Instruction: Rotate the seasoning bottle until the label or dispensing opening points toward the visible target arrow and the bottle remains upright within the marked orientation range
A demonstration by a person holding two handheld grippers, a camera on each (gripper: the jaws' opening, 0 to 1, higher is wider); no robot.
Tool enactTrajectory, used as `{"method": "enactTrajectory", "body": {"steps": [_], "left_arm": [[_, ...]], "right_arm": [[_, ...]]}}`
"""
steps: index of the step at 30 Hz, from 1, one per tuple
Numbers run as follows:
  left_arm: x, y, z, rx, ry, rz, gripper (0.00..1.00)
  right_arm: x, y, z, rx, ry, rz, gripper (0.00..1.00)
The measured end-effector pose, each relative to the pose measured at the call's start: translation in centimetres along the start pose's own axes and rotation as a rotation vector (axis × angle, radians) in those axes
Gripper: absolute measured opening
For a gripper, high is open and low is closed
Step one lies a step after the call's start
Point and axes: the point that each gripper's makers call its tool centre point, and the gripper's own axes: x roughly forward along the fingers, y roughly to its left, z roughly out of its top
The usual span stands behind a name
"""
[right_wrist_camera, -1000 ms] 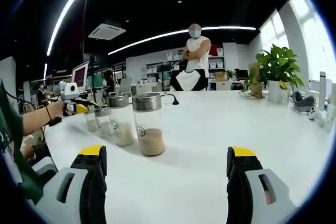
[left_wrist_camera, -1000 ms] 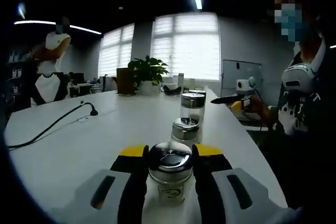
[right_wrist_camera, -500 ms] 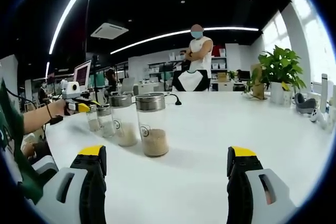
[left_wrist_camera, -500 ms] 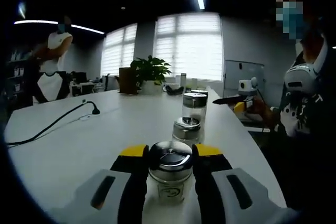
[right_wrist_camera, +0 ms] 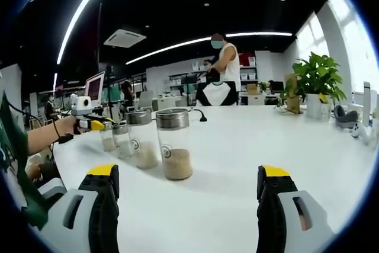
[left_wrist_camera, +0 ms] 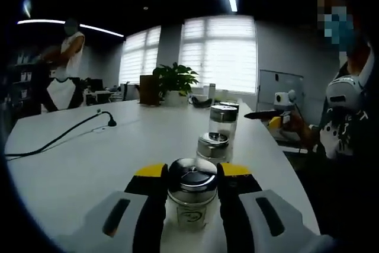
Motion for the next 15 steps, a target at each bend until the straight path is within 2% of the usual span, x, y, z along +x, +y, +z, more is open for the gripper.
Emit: {"method": "enactTrajectory", "body": {"steps": [15], "left_arm": [[-0.09, 0.0, -0.01, -0.032, -0.008, 0.076, 0.34]], "right_arm": [[-0.08, -0.17, -0.02, 0.005, -0.002, -0.009, 0.99]]}}
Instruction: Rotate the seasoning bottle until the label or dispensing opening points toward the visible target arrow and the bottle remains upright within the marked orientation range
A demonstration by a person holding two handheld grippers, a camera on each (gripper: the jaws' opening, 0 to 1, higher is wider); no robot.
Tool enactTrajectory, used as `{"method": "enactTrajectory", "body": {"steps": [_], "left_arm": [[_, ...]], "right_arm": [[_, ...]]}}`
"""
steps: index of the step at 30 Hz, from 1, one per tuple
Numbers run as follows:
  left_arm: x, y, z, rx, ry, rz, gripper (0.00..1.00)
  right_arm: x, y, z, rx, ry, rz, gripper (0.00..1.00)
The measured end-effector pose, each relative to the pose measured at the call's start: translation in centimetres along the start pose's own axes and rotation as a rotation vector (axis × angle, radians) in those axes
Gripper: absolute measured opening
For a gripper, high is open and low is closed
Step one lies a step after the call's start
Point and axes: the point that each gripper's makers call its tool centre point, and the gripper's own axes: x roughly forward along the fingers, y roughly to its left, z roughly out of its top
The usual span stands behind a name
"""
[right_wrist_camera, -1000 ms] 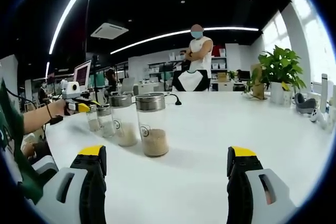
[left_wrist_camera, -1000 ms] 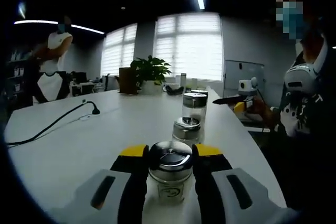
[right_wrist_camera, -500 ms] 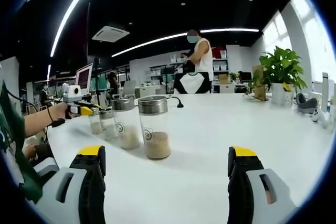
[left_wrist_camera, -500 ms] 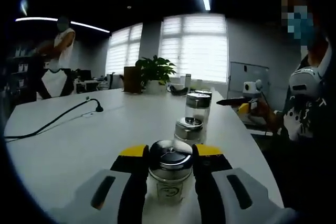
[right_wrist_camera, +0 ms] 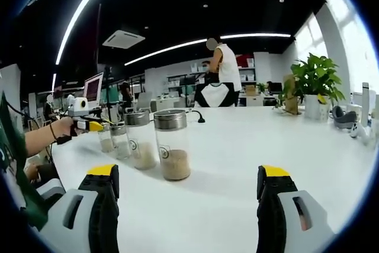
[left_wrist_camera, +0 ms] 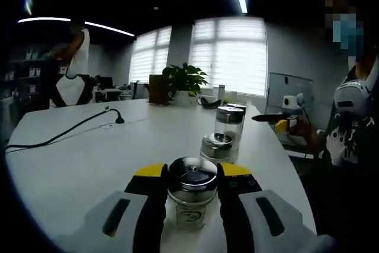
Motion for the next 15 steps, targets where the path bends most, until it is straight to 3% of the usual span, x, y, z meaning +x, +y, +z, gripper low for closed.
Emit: {"method": "enactTrajectory", "body": {"steps": [15], "left_arm": [[-0.2, 0.44, 0.06, -0.017, -0.027, 0.1, 0.34]], "right_arm": [[0.0, -0.05, -0.06, 0.009, 0.005, -0.001, 0.99]]}}
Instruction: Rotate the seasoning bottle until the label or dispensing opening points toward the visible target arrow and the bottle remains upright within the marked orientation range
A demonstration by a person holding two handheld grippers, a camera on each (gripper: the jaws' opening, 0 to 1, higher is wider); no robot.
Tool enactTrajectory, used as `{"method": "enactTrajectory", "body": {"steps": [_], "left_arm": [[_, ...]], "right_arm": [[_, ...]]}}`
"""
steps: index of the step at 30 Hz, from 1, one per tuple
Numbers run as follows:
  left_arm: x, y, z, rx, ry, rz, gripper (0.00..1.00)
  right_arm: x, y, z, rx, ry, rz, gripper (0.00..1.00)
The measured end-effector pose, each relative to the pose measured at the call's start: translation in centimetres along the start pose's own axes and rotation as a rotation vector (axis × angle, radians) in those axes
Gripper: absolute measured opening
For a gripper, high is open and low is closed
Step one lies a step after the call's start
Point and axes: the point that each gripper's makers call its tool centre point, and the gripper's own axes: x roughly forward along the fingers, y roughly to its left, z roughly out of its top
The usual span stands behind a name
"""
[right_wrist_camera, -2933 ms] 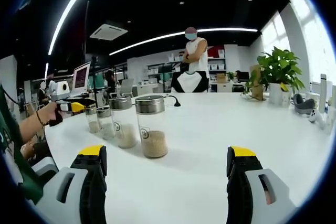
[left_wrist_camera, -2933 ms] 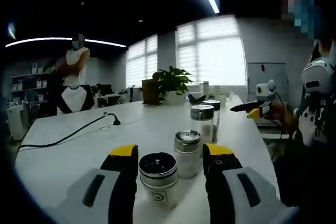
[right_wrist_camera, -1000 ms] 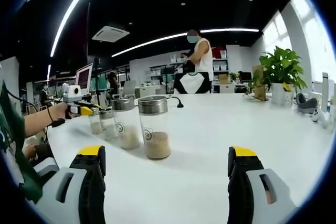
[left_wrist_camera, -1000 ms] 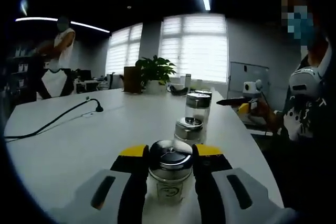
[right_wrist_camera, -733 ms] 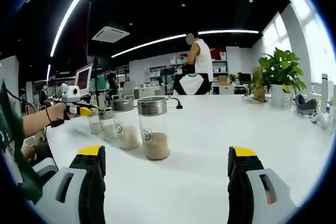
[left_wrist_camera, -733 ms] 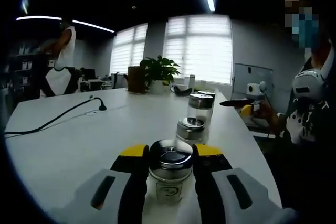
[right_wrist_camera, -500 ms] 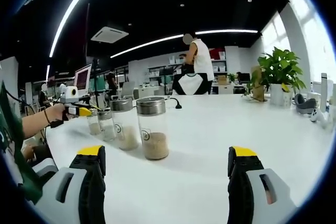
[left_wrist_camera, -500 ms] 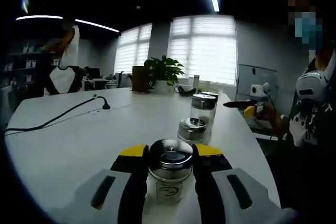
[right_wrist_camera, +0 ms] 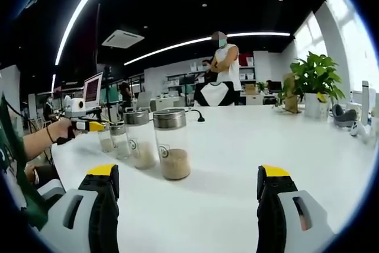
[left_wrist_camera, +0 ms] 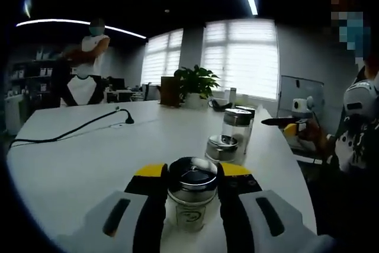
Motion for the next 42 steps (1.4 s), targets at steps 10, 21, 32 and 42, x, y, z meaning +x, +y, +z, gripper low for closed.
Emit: {"method": "enactTrajectory", "body": {"steps": [10, 21, 32, 42], "left_arm": [[-0.1, 0.4, 0.0, -0.01, -0.005, 0.078, 0.34], [-0.2, 0.8, 0.0, -0.035, -0.009, 0.208, 0.34], [-0.4, 1.0, 0.0, -0.037, -0.021, 0.292, 0.35], [-0.5, 1.4, 0.0, -0.039, -0.039, 0.327, 0.35]], "right_arm": [[0.0, -0.1, -0.3, 0.006, 0.006, -0.001, 0.99], [-0.1, -0.3, -0.3, 0.009, 0.008, -0.005, 0.99], [-0.1, -0.5, -0.2, 0.009, 0.005, -0.01, 0.99], [-0.1, -0.6, -0.2, 0.011, 0.008, -0.01, 0.99]]}}
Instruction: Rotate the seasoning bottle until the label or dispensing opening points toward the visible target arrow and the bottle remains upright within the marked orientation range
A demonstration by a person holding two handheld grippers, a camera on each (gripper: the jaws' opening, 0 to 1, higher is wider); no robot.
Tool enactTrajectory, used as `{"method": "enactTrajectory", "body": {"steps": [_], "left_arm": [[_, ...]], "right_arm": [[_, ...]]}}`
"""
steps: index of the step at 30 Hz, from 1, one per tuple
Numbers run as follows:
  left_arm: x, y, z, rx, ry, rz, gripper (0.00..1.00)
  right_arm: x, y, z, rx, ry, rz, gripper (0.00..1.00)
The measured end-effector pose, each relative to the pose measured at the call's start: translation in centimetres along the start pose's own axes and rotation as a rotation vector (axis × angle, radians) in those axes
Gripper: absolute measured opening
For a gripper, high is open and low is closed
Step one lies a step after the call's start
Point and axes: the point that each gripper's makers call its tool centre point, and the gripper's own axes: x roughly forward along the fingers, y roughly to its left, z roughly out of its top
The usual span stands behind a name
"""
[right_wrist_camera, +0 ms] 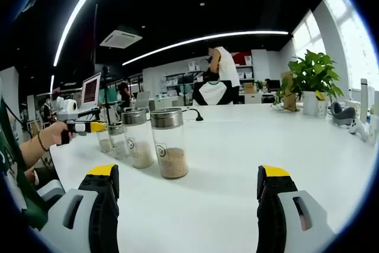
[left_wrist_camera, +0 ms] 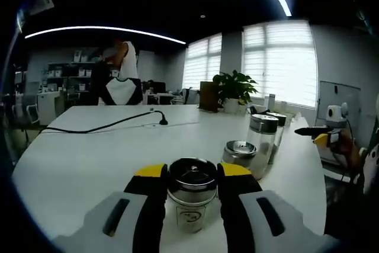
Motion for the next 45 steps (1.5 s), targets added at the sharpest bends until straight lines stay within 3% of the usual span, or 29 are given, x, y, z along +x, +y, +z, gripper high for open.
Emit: {"method": "enactTrajectory", "body": {"steps": [3, 5, 10, 14, 16, 23, 25, 26, 27, 28, 31, 35, 36, 40, 44, 45], "left_arm": [[-0.2, 0.3, -0.2, 0.021, 0.013, 0.02, 0.42], [-0.6, 0.3, 0.3, 0.04, -0.013, 0.013, 0.49], [-1.4, 0.0, 1.7, 0.081, -0.055, -0.032, 0.48], [-1.6, -0.9, 2.2, 0.114, -0.056, -0.118, 0.48], [-1.6, -0.7, 2.4, 0.111, -0.059, -0.125, 0.48], [-1.9, -3.2, 2.2, 0.142, -0.028, -0.413, 0.48], [-1.7, -3.0, 2.3, 0.133, -0.03, -0.435, 0.5], [-1.5, -2.8, 2.3, 0.154, -0.031, -0.423, 0.51], [-1.2, -2.5, 2.4, 0.235, -0.04, -0.411, 0.52], [-1.2, -2.5, 2.3, 0.247, -0.039, -0.418, 0.52], [-1.2, -3.5, 2.6, 0.168, -0.031, -0.533, 0.52], [-1.7, -4.5, 2.5, 0.155, -0.013, -0.662, 0.5], [-1.3, -3.8, 2.6, 0.171, -0.027, -0.633, 0.5], [-0.8, -2.7, 2.3, 0.138, -0.016, -0.631, 0.49], [-1.1, -3.1, 1.7, 0.127, 0.007, -0.675, 0.49], [-1.0, -3.1, 1.5, 0.091, 0.031, -0.671, 0.49]], "right_arm": [[0.0, 0.0, 0.0, 0.0, 0.0, 0.0, 0.99], [0.0, 0.0, 0.1, -0.002, -0.001, -0.001, 0.99], [0.1, 0.0, -0.2, 0.002, 0.005, 0.0, 0.99], [0.2, 0.3, -0.3, 0.003, 0.009, 0.007, 0.99], [0.2, 0.3, -0.3, 0.002, 0.01, 0.008, 0.99], [0.2, 0.4, -0.2, 0.0, 0.01, 0.008, 0.99], [0.2, 0.4, -0.1, 0.0, 0.007, 0.009, 0.99], [0.2, 0.4, -0.1, 0.0, 0.008, 0.009, 0.99], [0.2, 0.4, -0.2, -0.001, 0.009, 0.01, 0.99], [0.2, 0.5, -0.2, -0.002, 0.009, 0.01, 0.99], [0.2, 0.5, -0.2, 0.0, 0.011, 0.011, 0.99], [0.1, 0.5, 0.1, -0.003, 0.006, 0.01, 0.99], [0.1, 0.5, 0.1, -0.004, 0.006, 0.011, 0.99], [0.1, 0.4, 0.0, -0.002, 0.007, 0.006, 0.99], [0.1, 0.6, 0.1, -0.008, 0.008, 0.01, 0.99], [0.1, 0.6, 0.1, -0.006, 0.007, 0.011, 0.99]]}}
